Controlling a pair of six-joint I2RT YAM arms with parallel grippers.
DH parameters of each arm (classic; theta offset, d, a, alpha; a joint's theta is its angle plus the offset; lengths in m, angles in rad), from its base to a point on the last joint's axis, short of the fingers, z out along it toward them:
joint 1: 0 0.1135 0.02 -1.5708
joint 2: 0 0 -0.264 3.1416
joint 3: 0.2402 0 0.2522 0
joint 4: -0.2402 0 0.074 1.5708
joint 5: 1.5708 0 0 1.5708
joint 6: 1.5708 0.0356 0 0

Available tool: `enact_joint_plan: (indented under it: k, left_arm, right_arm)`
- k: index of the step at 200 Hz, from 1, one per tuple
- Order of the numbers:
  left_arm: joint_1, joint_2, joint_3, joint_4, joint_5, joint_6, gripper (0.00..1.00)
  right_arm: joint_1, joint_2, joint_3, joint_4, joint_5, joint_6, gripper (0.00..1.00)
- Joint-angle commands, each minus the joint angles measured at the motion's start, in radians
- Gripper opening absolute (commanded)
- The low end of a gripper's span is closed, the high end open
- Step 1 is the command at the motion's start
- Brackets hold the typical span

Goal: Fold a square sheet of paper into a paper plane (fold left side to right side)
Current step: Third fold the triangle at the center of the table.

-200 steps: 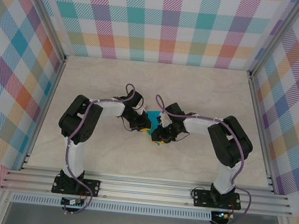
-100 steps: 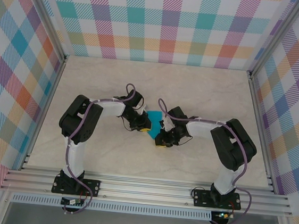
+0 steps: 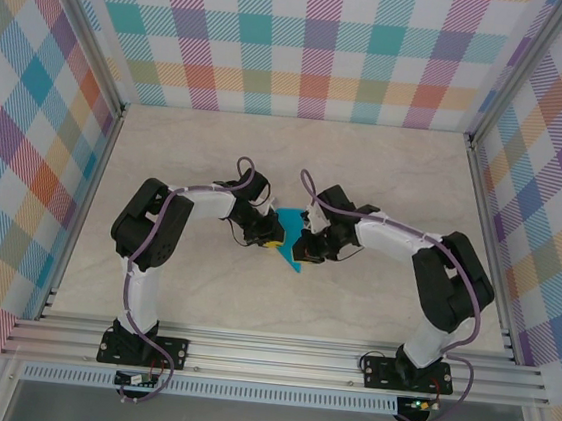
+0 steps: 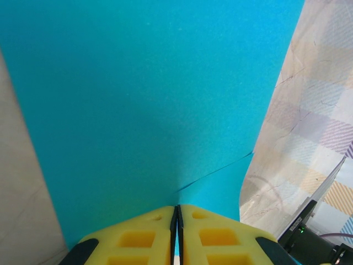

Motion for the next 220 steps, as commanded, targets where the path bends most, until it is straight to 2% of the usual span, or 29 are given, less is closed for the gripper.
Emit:
enact_joint_plan:
  k: [1, 81, 134, 145, 165, 181, 220]
  left_arm:
    - [0.002, 0.065, -0.018, -0.057, -0.128, 0.020, 0.12]
    - [0.002, 0.026, -0.023, -0.041, -0.115, 0.010, 0.13]
    - [0.002, -0.121, -0.030, -0.056, -0.083, -0.006, 0.18]
    - [0.003, -0.143, -0.040, -0.065, -0.070, -0.009, 0.17]
    - [-0.001, -0.171, -0.068, -0.073, -0.053, -0.018, 0.05]
    - [-0.010, -0.181, -0.095, -0.048, -0.025, -0.038, 0.01]
    - [-0.050, -0.140, -0.089, 0.010, 0.024, -0.070, 0.00]
  right_arm:
    - [0.000, 0.081, 0.028, 0.010, 0.002, 0.030, 0.04]
    - [0.000, 0.189, 0.009, -0.054, 0.100, 0.064, 0.01]
    - [0.000, 0.211, -0.027, -0.057, 0.134, 0.088, 0.00]
    - [0.000, 0.210, -0.026, -0.060, 0.143, 0.086, 0.00]
    - [0.000, 0.210, -0.027, -0.061, 0.147, 0.084, 0.00]
    - [0.000, 0.211, -0.027, -0.058, 0.144, 0.082, 0.00]
    - [0.000, 0.216, -0.026, -0.052, 0.131, 0.077, 0.00]
